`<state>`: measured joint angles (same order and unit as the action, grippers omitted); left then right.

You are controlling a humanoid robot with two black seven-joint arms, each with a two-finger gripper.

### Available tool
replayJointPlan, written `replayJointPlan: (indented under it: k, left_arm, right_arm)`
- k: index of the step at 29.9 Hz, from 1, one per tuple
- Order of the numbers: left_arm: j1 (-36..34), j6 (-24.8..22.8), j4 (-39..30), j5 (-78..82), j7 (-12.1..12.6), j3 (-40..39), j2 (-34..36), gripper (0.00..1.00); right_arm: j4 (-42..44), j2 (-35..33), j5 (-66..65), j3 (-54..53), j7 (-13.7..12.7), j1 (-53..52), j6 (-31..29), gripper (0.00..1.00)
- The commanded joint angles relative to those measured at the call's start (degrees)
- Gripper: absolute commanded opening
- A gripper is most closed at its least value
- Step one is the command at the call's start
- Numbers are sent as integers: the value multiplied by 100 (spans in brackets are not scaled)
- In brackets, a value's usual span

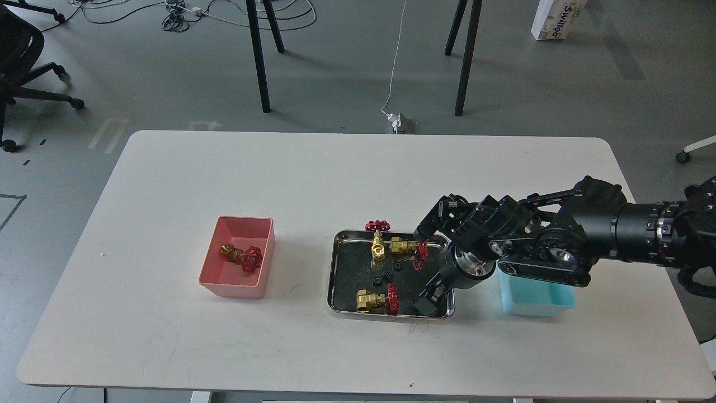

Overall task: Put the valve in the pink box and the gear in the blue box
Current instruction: 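Lower the right gripper onto a black gear in the tray and grasp it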

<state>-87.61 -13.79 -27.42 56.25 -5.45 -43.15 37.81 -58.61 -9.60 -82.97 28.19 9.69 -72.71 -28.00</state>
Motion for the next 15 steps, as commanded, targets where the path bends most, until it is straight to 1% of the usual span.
replayJointPlan:
  k: [1,10,15]
  left_arm:
    - [-19,-1,-1,0,0,0,-2,98]
    - [-46,-1,-1,0,0,0,16,98]
    - [-54,-1,-1,0,0,0,24,98]
  right_arm:
    - [138,72,0,2,-11,38,0,78]
    - [297,248,0,2,-11,134,0,75]
    - [359,398,9,11,-11,143,0,70]
